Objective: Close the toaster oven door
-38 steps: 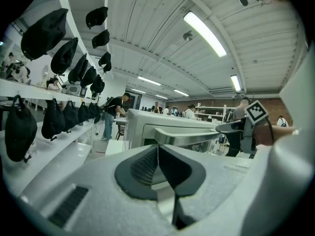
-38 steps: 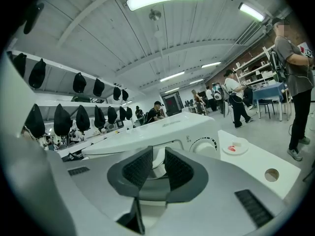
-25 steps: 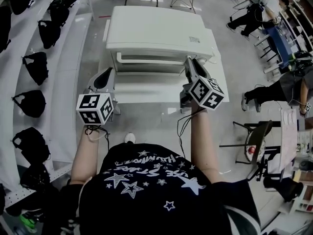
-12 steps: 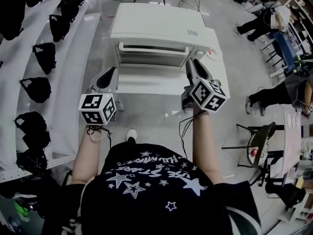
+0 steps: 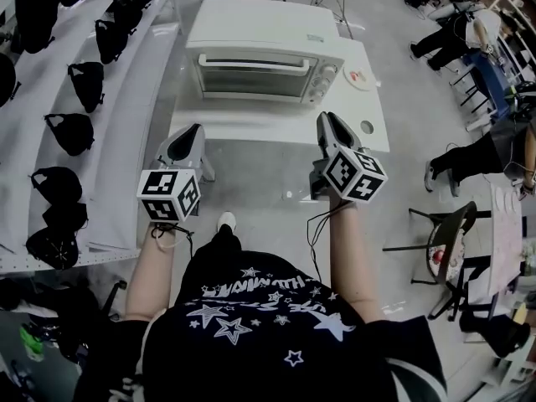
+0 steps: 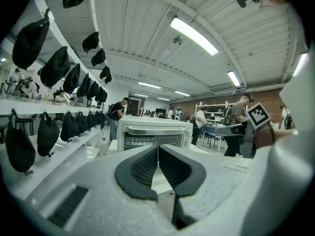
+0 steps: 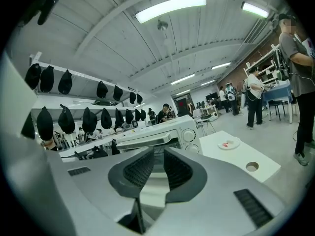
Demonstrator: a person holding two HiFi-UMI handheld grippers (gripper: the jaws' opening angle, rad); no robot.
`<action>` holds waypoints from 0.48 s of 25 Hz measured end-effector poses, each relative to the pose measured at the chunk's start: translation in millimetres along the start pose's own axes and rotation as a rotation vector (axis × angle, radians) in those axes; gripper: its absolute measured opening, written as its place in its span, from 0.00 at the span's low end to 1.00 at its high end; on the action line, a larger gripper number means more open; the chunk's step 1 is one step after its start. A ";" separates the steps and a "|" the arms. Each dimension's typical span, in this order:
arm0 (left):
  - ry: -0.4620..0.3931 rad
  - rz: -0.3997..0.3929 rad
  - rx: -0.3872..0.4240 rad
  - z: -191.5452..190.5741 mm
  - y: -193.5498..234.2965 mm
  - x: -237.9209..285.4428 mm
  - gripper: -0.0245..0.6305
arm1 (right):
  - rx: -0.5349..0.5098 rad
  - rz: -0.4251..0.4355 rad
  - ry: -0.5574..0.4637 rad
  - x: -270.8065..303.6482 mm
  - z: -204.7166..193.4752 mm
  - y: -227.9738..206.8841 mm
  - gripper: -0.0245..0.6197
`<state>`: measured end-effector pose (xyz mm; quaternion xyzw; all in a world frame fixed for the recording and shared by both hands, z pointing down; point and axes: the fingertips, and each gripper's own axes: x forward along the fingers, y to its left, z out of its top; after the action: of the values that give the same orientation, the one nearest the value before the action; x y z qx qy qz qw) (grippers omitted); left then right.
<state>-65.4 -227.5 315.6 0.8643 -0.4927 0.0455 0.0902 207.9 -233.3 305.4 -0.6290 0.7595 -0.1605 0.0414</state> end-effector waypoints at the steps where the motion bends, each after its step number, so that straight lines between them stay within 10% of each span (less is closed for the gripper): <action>1: 0.003 0.006 -0.001 -2.4 -4.4 -7.3 0.07 | 0.003 0.006 0.004 -7.5 -4.1 0.3 0.13; 12: 0.065 0.017 -0.021 -40.7 -34.3 -62.1 0.07 | 0.036 0.055 0.090 -56.6 -57.5 12.3 0.04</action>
<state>-67.2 -149.8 341.2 0.8570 -0.4975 0.0692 0.1151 192.7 -165.5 348.2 -0.5992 0.7746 -0.2012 0.0226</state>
